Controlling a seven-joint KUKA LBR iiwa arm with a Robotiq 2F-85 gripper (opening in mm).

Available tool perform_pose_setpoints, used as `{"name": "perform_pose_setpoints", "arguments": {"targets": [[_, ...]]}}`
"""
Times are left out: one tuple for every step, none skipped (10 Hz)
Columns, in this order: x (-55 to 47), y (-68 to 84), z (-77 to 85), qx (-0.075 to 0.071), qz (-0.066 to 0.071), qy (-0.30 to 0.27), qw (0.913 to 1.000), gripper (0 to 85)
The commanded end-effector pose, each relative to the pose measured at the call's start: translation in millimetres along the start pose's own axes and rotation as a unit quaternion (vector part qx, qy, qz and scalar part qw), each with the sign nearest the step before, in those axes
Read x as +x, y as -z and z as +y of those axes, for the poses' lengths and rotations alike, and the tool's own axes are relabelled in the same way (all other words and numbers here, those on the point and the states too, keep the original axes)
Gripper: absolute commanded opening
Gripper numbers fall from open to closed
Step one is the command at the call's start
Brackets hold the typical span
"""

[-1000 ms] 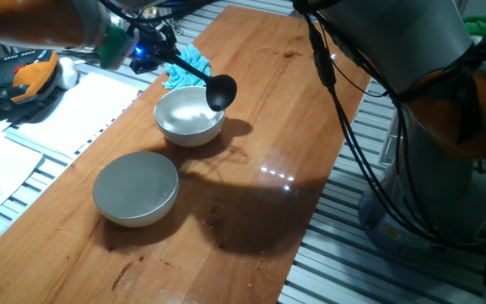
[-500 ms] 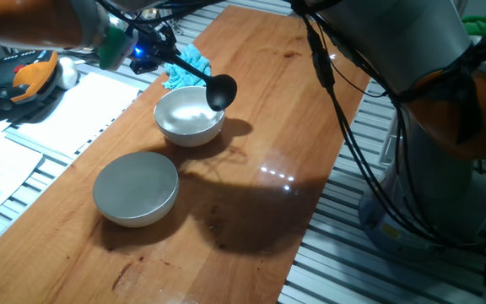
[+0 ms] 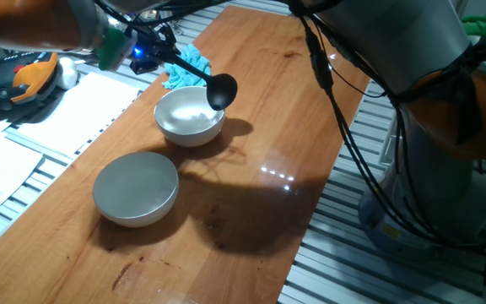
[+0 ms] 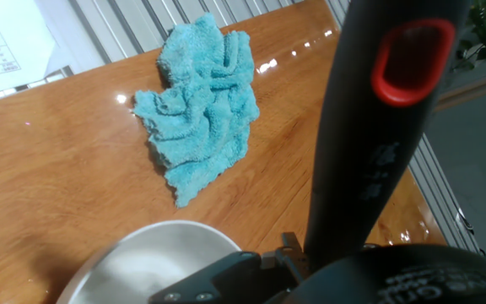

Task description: Scoop water with a large spoon from one bowl to another

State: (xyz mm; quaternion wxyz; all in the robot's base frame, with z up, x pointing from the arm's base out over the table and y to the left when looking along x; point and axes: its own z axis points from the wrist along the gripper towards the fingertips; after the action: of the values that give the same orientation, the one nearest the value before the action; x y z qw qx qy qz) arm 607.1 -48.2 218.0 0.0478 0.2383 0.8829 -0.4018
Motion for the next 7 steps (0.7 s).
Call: {"name": "perform_pose_setpoints", "arguments": {"targets": [[-0.2, 0.0, 0.0, -0.001, 0.000, 0.000, 1.0000, 0.0], [-0.2, 0.0, 0.1, -0.001, -0.001, 0.000, 1.0000, 0.0], [-0.2, 0.0, 0.1, -0.003, -0.002, 0.000, 1.0000, 0.0], [-0.3, -0.1, -0.1, -0.004, -0.004, -0.001, 1.0000, 0.0], [-0.2, 0.0, -0.2, -0.005, -0.006, -0.001, 1.0000, 0.0], [-0.1, 0.2, -0.6, -0.006, -0.008, -0.001, 0.9999, 0.0], [0.2, 0.5, -1.0, -0.007, -0.010, 0.000, 0.9999, 0.0]]}}
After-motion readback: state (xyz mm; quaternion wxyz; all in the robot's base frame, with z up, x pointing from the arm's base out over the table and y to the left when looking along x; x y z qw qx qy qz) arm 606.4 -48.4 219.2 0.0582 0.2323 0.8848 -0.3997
